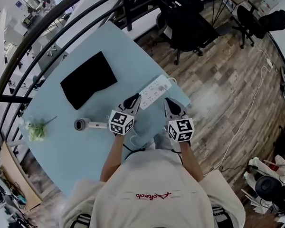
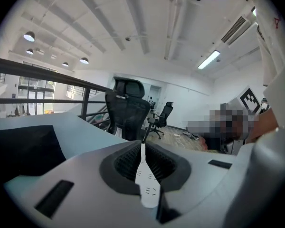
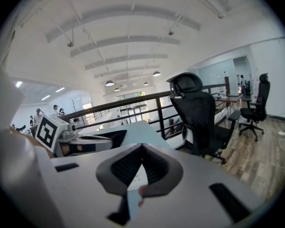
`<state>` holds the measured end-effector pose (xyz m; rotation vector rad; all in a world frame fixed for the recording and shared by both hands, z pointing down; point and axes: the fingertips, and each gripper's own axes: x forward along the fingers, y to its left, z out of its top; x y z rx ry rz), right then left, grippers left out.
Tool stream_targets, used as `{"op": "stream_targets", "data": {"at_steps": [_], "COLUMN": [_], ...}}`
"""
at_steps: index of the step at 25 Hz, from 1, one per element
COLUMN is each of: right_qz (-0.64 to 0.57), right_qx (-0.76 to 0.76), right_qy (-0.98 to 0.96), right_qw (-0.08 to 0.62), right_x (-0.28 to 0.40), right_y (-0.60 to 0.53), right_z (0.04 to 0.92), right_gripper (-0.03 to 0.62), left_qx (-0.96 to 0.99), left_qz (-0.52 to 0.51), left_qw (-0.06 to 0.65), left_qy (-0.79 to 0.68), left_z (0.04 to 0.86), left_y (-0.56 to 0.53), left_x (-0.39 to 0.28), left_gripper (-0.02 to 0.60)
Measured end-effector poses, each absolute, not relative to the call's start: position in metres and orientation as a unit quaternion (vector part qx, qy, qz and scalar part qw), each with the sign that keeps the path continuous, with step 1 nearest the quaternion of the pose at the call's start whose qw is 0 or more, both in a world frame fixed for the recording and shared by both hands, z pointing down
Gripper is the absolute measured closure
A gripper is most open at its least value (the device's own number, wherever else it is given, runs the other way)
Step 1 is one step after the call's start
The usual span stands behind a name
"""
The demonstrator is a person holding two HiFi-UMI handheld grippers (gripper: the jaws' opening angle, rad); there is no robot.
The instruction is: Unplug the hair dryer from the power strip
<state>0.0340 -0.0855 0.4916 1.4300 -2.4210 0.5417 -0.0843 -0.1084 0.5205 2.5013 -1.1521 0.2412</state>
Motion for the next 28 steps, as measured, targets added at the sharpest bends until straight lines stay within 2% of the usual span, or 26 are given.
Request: {"op": "stream_targets", "data": {"at_steps": [3,6,10,12,14,16,18,23,28], "right_qz": [0.192,0.199,0.217,0.226,0.234,0.240,0.244,0.251,0.255], "right_qx": [0.487,0.479,0.465,0.461,0.460,0.460,0.461,0.457,0.454], "right_qy": [-0.841,-0.844,-0.847,-0.845,-0.844,-0.842,-0.840,-0.839,-0.838], "right_qw": [0.136,0.134,0.141,0.146,0.149,0.151,0.152,0.156,0.162], "right_x": [0.037,0.037,0.035,0.034,0.034,0.034,0.033,0.024,0.019], "right_y": [-0.093,-0.101,-0.105,-0.105,-0.107,-0.109,-0.111,-0.108,-0.112], "right_z": [0.494,0.501,0.517,0.526,0.536,0.546,0.552,0.562,0.570], "right_gripper": [0.577,0.577,0.577,0.577,0.577,0.577,0.577,0.577,0.577], "left_qx": [0.884,0.884,0.883,0.881,0.880,0.878,0.878,0.882,0.881], "left_qz": [0.107,0.127,0.158,0.177,0.199,0.224,0.251,0.300,0.325], "left_qw": [0.191,0.191,0.190,0.190,0.186,0.175,0.158,0.132,0.128], "left_qy": [-0.413,-0.408,-0.399,-0.395,-0.389,-0.384,-0.376,-0.338,-0.320], "left_z": [0.530,0.541,0.559,0.569,0.582,0.598,0.610,0.625,0.640], "left_y": [-0.111,-0.117,-0.123,-0.123,-0.124,-0.125,-0.125,-0.121,-0.121], "left_x": [-0.080,-0.072,-0.060,-0.057,-0.055,-0.054,-0.053,-0.044,-0.042], "left_gripper": [0.571,0.528,0.501,0.458,0.388,0.280,0.239,0.193,0.175]}}
